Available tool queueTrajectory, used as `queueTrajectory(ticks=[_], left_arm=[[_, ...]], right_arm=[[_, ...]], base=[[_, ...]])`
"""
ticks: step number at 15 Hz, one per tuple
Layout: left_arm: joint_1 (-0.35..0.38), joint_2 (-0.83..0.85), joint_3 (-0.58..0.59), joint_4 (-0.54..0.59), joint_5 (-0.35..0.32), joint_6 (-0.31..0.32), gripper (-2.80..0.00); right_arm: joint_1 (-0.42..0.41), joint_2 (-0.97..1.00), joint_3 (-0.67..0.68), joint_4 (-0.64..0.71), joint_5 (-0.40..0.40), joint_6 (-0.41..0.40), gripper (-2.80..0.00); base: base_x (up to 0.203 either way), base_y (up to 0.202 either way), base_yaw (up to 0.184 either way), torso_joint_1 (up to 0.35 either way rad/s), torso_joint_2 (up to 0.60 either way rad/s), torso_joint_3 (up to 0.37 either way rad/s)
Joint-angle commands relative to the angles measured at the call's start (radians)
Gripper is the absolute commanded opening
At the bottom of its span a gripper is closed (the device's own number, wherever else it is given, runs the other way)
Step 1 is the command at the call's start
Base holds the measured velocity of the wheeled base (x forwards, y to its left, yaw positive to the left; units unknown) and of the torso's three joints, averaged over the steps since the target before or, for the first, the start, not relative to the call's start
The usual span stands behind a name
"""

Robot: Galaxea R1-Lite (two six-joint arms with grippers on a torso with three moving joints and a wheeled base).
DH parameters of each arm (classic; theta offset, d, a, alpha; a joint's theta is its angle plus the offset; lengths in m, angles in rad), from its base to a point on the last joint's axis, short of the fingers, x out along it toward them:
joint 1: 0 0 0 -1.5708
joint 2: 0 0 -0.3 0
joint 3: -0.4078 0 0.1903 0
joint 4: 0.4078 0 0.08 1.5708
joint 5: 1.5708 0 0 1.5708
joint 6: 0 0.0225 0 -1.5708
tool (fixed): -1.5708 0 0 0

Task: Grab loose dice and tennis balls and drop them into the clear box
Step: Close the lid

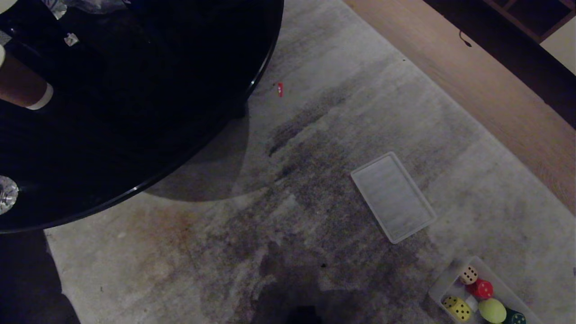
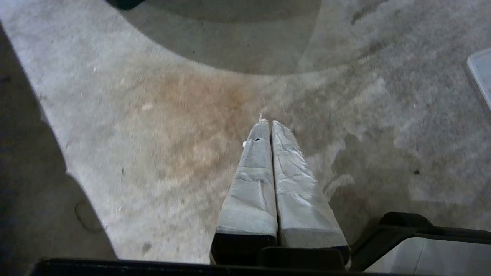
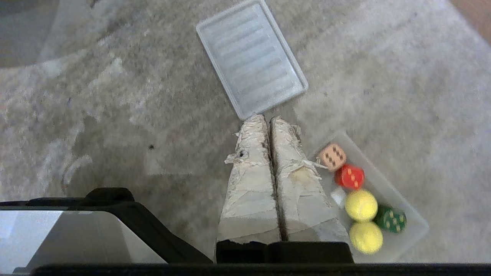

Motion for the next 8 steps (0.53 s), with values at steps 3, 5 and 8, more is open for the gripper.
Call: queueTrajectory(ticks=[3, 5, 8], left_arm=[[0.0, 0.001, 0.002, 0.001, 0.003, -0.007, -2.8], [0.0, 0.001, 0.002, 0.001, 0.003, -0.007, -2.8], [0.0, 0.001, 0.002, 0.001, 0.003, -0.007, -2.8]], right_arm=[[0.0, 0.002, 0.006, 0.0, 0.0, -0.001, -2.8], [0.0, 0.002, 0.005, 0.0, 0.0, 0.0, -2.8], [0.0, 0.002, 0.006, 0.0, 0.0, 0.0, -2.8]], base=[[0.068, 0.0, 0.0, 0.003, 0.0, 0.003], [0.0, 0.0, 0.0, 0.0, 0.0, 0.0], [0.0, 0.0, 0.0, 0.0, 0.0, 0.0]])
